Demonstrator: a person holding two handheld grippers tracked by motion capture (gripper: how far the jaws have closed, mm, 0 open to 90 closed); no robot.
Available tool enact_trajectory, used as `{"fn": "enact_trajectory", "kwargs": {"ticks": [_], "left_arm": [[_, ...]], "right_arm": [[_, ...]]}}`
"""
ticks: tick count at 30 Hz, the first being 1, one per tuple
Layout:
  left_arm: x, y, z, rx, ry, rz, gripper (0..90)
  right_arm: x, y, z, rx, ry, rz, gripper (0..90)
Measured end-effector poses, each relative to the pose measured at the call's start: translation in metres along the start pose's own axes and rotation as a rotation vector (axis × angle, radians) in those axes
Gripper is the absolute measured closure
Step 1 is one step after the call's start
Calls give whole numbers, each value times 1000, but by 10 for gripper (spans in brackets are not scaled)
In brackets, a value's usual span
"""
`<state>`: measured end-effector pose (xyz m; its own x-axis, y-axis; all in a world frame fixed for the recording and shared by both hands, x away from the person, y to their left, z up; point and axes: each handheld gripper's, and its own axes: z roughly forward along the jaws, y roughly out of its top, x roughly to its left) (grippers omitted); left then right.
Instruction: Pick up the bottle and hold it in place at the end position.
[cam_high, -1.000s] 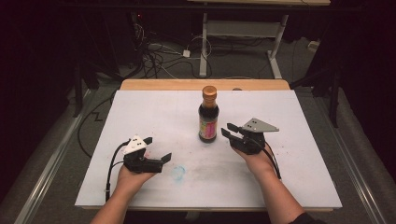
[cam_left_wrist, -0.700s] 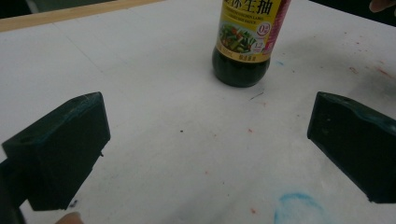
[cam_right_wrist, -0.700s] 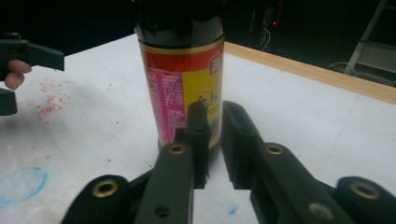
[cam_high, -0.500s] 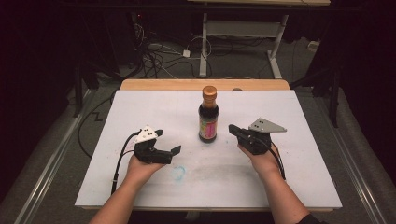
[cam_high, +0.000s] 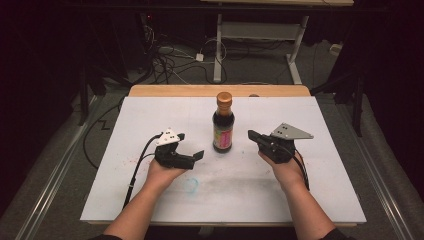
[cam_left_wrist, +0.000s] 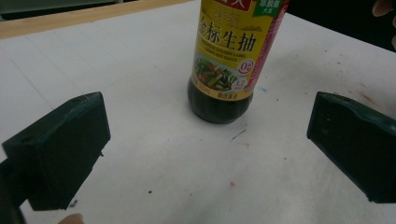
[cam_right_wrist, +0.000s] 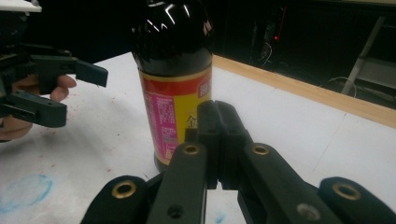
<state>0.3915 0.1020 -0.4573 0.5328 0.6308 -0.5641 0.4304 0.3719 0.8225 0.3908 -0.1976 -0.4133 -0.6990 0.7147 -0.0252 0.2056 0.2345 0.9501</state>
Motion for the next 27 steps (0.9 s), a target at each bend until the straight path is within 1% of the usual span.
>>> {"fn": "enact_trajectory", "kwargs": {"ticks": [3, 5, 10, 13, 14, 15, 18, 21, 24, 26, 27], "left_arm": [[-3, -1, 5, 10, -2, 5, 0], [-5, -1, 8, 17, -11, 11, 0], [-7, 0, 17, 20, -14, 9, 0], [-10, 1, 22, 15, -22, 14, 0], [-11, 2, 23, 9, -26, 12, 0], [-12, 2, 25, 4, -30, 14, 0], [-14, 3, 31, 1, -39, 23, 0], [-17, 4, 38, 1, -44, 25, 0], [-18, 5, 42, -3, -53, 21, 0], [-20, 5, 45, 5, -57, 24, 0], [-21, 4, 47, 4, -60, 27, 0]], "right_arm": [[1, 4, -1, -7, 2, 3, 900], [1, 6, -2, -13, 1, 1, 900], [0, 11, -3, -13, 13, -1, 900], [0, 14, -4, -19, 14, -4, 900], [0, 16, -4, -21, 15, 6, 900], [0, 16, -4, -21, 15, 6, 900], [0, 19, -4, -28, 15, -2, 900], [2, 25, -1, -31, 17, -10, 900], [3, 27, 0, -30, 22, -4, 900], [5, 30, 2, -26, 24, -12, 900], [7, 31, 3, -24, 31, -8, 900]]}}
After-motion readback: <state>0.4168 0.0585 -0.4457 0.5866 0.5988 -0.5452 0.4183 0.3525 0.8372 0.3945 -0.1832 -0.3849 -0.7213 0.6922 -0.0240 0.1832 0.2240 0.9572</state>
